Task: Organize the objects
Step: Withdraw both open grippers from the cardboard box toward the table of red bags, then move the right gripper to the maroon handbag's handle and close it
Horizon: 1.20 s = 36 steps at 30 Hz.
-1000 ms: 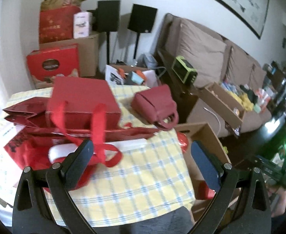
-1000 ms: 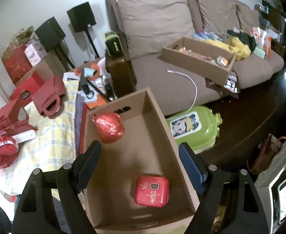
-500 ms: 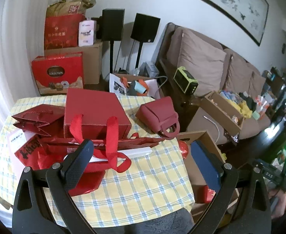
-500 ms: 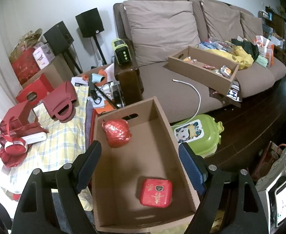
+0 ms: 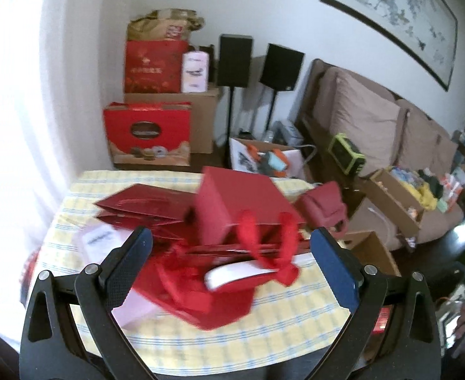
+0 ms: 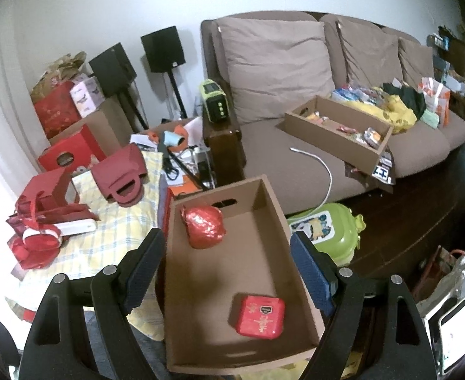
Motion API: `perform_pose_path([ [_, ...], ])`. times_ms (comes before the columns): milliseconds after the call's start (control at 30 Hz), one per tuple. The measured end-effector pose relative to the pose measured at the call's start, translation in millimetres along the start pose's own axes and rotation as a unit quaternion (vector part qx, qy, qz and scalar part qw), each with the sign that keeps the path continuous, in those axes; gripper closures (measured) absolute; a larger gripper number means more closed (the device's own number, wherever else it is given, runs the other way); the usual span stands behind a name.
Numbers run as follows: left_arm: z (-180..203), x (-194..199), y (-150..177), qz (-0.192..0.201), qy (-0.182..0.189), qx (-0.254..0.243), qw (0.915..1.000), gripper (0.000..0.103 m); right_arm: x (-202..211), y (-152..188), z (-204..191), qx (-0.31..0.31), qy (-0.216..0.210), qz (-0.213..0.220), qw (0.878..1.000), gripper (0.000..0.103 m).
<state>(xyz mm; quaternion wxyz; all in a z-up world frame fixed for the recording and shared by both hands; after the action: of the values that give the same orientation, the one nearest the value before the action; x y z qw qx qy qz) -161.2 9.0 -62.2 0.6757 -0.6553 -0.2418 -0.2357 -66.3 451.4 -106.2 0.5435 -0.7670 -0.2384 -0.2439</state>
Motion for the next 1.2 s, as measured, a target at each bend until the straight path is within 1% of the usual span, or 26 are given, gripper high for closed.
perform_pose_path([
  [200,-31,-4,10,0.003,-0.037,-0.007,0.9993,0.003,5,-2,-16,0.02,-0.005,0.005,1.0,0.02],
  [400,-58,-12,17,-0.004,-0.043,0.012,0.999,0.003,7,0,-41,0.042,-0.024,0.005,0.999,0.02],
  [533,-75,-18,20,-0.006,-0.043,0.025,0.9987,0.003,2,4,-63,0.055,-0.053,-0.002,0.997,0.02],
  [667,-98,-25,24,-0.01,-0.054,0.038,0.9978,0.003,-10,12,-85,0.074,-0.067,-0.011,0.995,0.019],
  [767,-119,-29,26,-0.014,-0.061,0.06,0.9962,0.003,-25,21,-96,0.08,-0.076,-0.025,0.994,0.017],
  [867,-143,-32,29,-0.02,-0.062,0.086,0.9941,0.003,-45,27,-103,0.078,-0.084,-0.044,0.992,0.015],
  [967,-158,-36,34,-0.022,-0.064,0.102,0.9925,0.003,-61,26,-105,0.064,-0.095,-0.052,0.992,0.012],
  [1000,-161,-38,35,-0.023,-0.064,0.105,0.9921,0.003,-65,24,-105,0.058,-0.095,-0.053,0.992,0.012],
  [1033,-164,-40,36,-0.023,-0.065,0.108,0.9918,0.003,-69,20,-105,0.053,-0.095,-0.052,0.993,0.007],
  [1067,-166,-43,37,-0.024,-0.065,0.111,0.9914,0.003,-73,16,-105,0.051,-0.091,-0.049,0.993,0.0],
  [1100,-166,-46,39,-0.025,-0.065,0.113,0.9911,0.003,-76,11,-106,0.055,-0.084,-0.045,0.994,0.001],
  [1200,-166,-58,45,-0.034,-0.064,0.113,0.991,0.003,-87,-5,-117,0.1,-0.064,-0.015,0.993,0.001],
])
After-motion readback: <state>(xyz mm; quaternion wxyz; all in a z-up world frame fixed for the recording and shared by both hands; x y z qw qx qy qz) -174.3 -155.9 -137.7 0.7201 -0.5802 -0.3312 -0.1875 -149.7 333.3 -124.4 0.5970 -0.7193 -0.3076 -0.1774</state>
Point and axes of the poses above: each gripper's, at about its wrist camera, not at the fingertips, and x roughly against the way its jaws point, z to its right, y to its underside, the point moved 2 cm from there along -x, roughly the way its jaws point, and after that the axes turned 10 degrees about -y, right-handed, at the moved point
